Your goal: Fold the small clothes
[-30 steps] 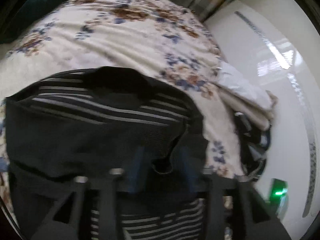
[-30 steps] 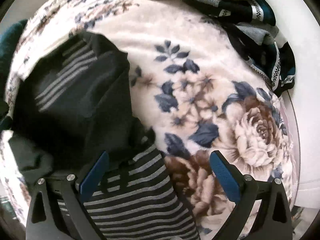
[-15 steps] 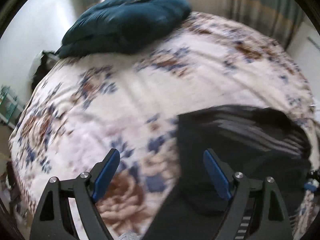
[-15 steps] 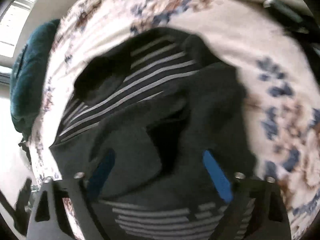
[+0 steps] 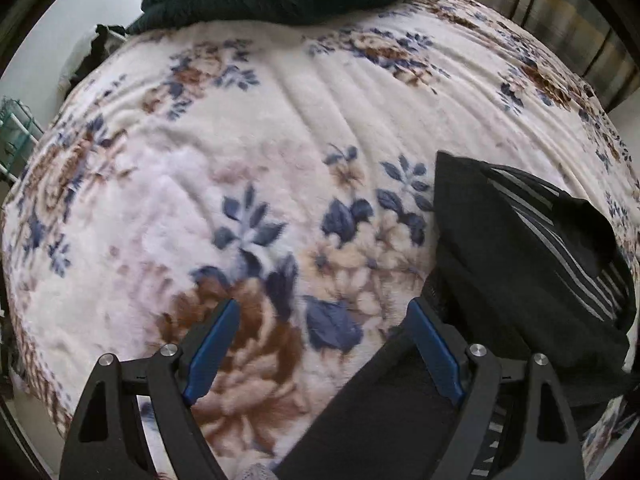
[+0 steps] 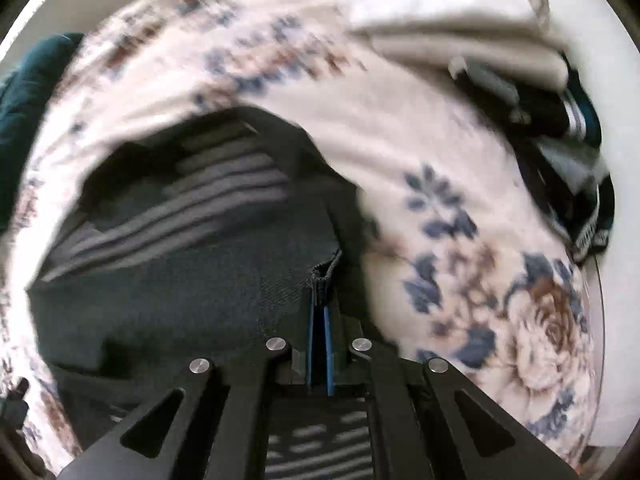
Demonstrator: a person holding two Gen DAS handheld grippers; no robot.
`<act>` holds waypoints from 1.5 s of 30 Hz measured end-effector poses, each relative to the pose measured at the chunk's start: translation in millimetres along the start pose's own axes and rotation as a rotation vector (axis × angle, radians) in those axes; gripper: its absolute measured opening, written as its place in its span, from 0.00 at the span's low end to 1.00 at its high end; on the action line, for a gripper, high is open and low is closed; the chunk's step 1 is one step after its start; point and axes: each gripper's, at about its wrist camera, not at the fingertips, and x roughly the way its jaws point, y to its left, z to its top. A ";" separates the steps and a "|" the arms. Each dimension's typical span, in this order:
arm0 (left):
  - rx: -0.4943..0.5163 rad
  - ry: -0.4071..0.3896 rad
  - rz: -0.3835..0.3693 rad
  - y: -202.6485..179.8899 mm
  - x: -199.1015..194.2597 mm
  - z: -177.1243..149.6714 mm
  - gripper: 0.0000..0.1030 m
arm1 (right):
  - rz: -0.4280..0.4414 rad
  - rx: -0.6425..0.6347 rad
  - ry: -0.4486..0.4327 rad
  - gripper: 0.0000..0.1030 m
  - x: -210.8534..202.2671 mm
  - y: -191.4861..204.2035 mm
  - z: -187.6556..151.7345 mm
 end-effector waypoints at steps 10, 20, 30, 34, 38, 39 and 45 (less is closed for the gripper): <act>-0.054 0.072 -0.147 -20.4 24.1 13.5 0.81 | 0.160 -0.107 -0.020 0.58 -50.7 67.4 11.1; -0.130 0.163 -0.403 -38.6 53.2 16.2 0.13 | 0.455 -0.707 0.228 0.58 36.9 315.8 9.3; -0.121 0.122 -0.405 -21.7 51.6 -1.1 0.00 | 0.521 -0.730 0.196 0.02 40.0 355.6 10.7; -0.153 0.161 -0.390 -5.7 59.1 -11.4 0.00 | 0.479 -0.615 0.145 0.02 38.5 340.3 38.0; -0.256 0.206 -0.462 10.6 59.8 -2.7 0.02 | 0.503 -0.625 0.303 0.04 56.7 342.3 50.4; -0.279 0.213 -0.471 13.5 59.4 3.0 0.04 | 0.489 -0.640 0.317 0.06 57.2 344.0 51.1; -0.303 0.172 -0.630 -0.2 62.6 38.2 0.53 | 0.544 -0.636 0.331 0.56 54.7 355.1 53.2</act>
